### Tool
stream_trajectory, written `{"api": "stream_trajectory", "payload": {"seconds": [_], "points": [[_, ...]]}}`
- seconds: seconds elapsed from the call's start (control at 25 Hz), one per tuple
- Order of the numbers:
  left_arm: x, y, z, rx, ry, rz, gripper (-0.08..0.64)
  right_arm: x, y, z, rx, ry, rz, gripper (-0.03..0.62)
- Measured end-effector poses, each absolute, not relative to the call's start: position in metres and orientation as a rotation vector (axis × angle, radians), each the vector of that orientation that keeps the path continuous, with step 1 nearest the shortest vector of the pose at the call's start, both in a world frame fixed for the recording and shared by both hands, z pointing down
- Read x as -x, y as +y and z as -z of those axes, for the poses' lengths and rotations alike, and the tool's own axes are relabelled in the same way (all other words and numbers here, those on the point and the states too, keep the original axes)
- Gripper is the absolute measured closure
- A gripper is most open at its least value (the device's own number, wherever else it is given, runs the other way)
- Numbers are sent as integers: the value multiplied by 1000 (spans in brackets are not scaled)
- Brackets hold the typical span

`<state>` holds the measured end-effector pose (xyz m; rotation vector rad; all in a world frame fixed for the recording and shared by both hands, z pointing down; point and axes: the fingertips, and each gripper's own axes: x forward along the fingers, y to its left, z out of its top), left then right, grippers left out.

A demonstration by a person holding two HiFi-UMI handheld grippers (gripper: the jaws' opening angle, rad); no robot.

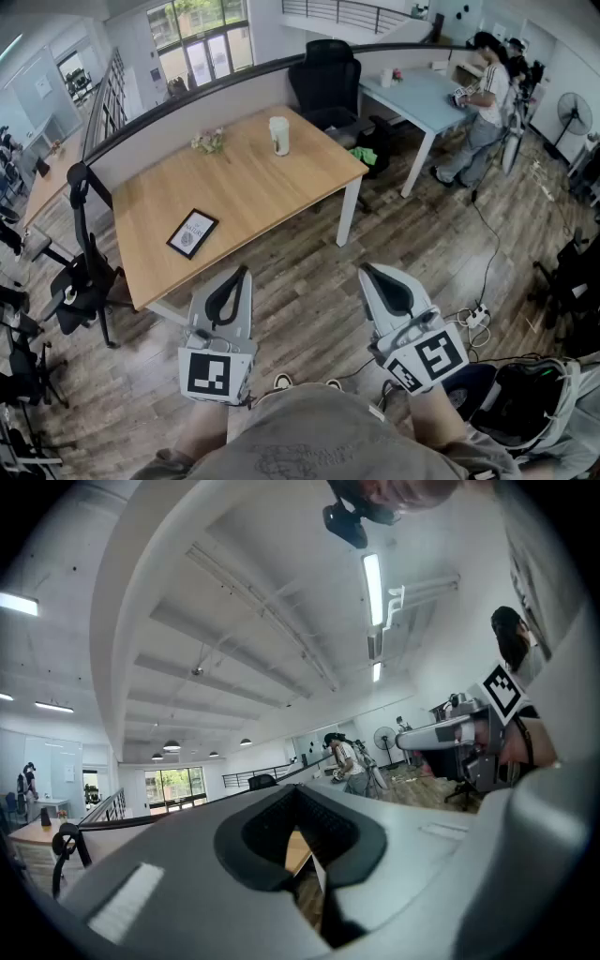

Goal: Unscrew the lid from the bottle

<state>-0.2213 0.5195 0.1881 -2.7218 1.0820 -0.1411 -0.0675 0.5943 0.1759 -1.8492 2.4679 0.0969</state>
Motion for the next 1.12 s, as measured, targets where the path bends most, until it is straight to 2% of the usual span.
{"api": "stream_trajectory", "payload": {"seconds": [0.6, 0.64, 0.68, 0.72, 0.8, 1.12], "points": [[181, 559, -209, 2672, 1182, 113, 558, 1, 630, -201, 1860, 2396, -66, 580], [180, 557, -211, 2683, 1204, 111, 532, -3, 630, -201, 1871, 2368, -65, 480], [179, 555, -213, 2693, 1224, 112, 363, -8, 630, -202, 1887, 2340, -63, 338], [178, 552, -214, 2695, 1245, 112, 258, -14, 629, -203, 1910, 2314, -65, 318], [178, 546, -214, 2673, 1281, 108, 229, -25, 627, -207, 1958, 2275, -79, 261], [170, 493, -221, 2657, 1306, 98, 212, -38, 577, -217, 1949, 2314, -49, 258]]}}
